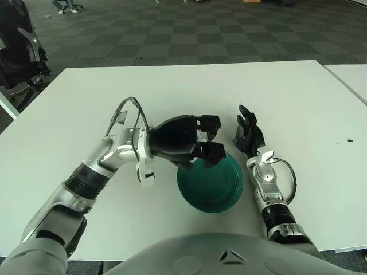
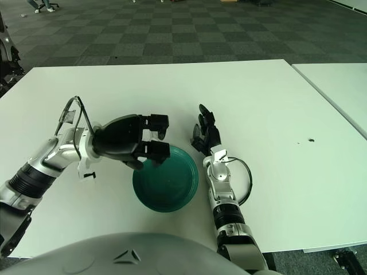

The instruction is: Put the charger into the plate.

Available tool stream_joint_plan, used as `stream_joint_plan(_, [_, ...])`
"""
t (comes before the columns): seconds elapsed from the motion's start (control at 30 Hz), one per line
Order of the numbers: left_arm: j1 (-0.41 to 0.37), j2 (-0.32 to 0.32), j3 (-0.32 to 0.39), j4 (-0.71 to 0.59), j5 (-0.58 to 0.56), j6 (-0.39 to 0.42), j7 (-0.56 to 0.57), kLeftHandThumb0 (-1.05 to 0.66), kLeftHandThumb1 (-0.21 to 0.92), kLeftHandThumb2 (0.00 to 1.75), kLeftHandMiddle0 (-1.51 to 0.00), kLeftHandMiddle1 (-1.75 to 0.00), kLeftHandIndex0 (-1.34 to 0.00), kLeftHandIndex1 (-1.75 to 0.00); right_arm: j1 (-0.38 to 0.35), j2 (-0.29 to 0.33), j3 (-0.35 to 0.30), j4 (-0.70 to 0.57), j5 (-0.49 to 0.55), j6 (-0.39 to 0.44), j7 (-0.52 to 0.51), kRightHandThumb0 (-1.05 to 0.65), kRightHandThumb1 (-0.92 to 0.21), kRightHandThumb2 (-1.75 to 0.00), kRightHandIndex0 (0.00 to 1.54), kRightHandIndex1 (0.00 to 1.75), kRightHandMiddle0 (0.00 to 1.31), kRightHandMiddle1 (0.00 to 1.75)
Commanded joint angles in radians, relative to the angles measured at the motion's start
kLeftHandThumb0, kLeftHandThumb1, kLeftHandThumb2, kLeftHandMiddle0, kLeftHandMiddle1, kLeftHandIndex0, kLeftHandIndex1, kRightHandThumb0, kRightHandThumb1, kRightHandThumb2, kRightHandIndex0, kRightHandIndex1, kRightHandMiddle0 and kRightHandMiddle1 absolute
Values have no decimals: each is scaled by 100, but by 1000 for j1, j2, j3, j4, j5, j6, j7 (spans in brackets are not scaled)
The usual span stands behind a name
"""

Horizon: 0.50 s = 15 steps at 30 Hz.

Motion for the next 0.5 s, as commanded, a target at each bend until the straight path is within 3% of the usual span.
stream_joint_plan(0.0, [11,11,11,-40,-37,7,-45,-46,33,130,-112,-175,-60,-175,212,13,17,114,-21,107,-10,-72,-92,-97,12,1,0,41])
stream_joint_plan(0.2, [6,-5,-17,-32,-33,10,-90,-47,33,129,-111,-175,-60,-175,222,26,26,93,-26,103,-28,-71,-92,-94,13,1,0,40])
stream_joint_plan(0.47, [-1,-32,-56,43,-20,-55,-101,-46,33,129,-111,-175,-59,-175,225,24,46,70,-42,128,-42,-70,-92,-95,14,1,0,39])
